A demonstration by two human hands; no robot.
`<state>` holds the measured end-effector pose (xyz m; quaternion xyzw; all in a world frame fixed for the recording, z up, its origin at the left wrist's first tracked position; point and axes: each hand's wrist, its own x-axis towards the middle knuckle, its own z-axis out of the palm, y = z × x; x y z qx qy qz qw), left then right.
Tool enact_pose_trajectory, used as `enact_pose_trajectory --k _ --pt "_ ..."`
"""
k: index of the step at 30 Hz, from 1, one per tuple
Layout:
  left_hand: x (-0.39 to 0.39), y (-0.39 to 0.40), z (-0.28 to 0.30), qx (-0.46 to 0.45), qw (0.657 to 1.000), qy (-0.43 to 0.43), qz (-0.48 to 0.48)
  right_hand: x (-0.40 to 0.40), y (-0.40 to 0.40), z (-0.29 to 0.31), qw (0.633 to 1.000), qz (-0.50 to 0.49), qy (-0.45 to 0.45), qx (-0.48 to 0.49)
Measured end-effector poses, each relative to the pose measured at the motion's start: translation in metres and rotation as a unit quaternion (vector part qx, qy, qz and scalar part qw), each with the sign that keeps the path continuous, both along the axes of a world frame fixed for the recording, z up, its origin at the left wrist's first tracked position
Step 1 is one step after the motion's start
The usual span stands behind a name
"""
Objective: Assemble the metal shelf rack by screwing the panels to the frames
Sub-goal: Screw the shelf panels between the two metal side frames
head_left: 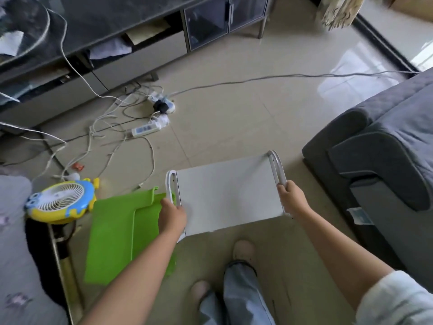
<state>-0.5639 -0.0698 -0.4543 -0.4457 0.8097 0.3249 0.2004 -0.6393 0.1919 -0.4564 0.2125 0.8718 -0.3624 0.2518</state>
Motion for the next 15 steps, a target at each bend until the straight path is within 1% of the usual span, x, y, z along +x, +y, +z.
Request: enact_pose_trajectory --k 5,9,12,15 --pt "-0.026 0.011 0.01 -0.027 0.999 0.018 0.015 -0.024 0.005 0.004 0.999 -0.017 0.023 0.015" --pt "-0.058 0.027 0.024 -0.068 0.996 0.034 0.037 -0.055 0.018 0.016 0.999 -0.044 0.014 -0.007" --pt "-0.082 0.031 0.038 -0.074 0.995 0.052 0.041 -0.079 0.023 0.027 0.999 -0.041 0.007 -0.014" --pt "-0.111 0.024 0.054 -0.079 0.993 0.077 0.047 -0.108 0.019 0.038 0.999 -0.029 0.021 -0.013"
